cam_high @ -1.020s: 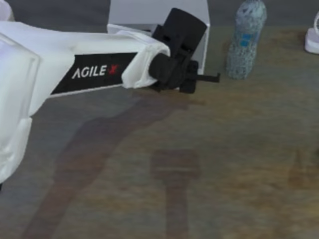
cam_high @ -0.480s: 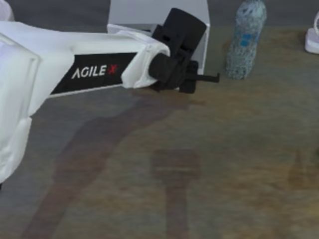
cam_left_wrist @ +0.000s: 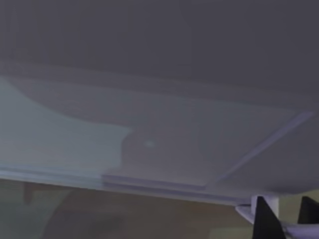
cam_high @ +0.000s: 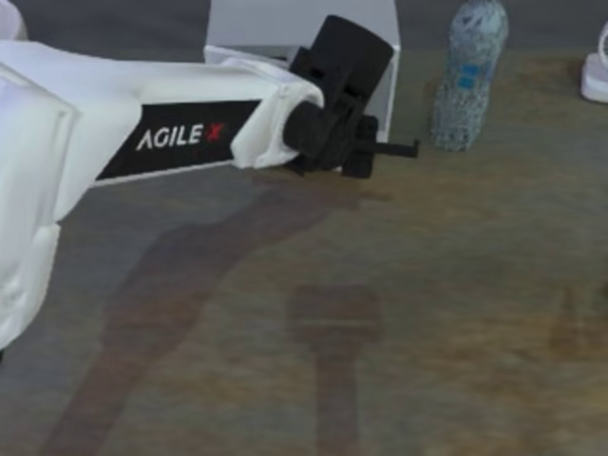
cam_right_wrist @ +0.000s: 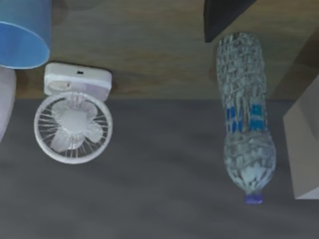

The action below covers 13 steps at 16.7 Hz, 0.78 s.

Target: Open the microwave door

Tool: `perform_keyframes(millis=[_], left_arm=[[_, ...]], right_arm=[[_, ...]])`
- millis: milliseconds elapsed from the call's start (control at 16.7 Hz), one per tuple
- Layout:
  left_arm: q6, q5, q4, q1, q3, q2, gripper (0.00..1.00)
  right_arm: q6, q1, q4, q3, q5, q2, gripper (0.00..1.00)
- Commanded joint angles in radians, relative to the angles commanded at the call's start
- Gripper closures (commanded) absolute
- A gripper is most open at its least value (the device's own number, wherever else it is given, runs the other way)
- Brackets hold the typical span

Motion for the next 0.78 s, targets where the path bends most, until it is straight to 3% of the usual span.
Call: perform_keyframes(millis=[420,780], left_arm=[[0.071,0.044,0.046,0.022,-0.079,-0.053,1.0],[0.074,0.047,0.049,0.023,-0.082,-0.056,1.0]], right_arm=[[0.0,0.0,0.0,0.0,0.0,0.0,0.0],[0.0,0.0,0.0,0.0,0.0,0.0,0.0]])
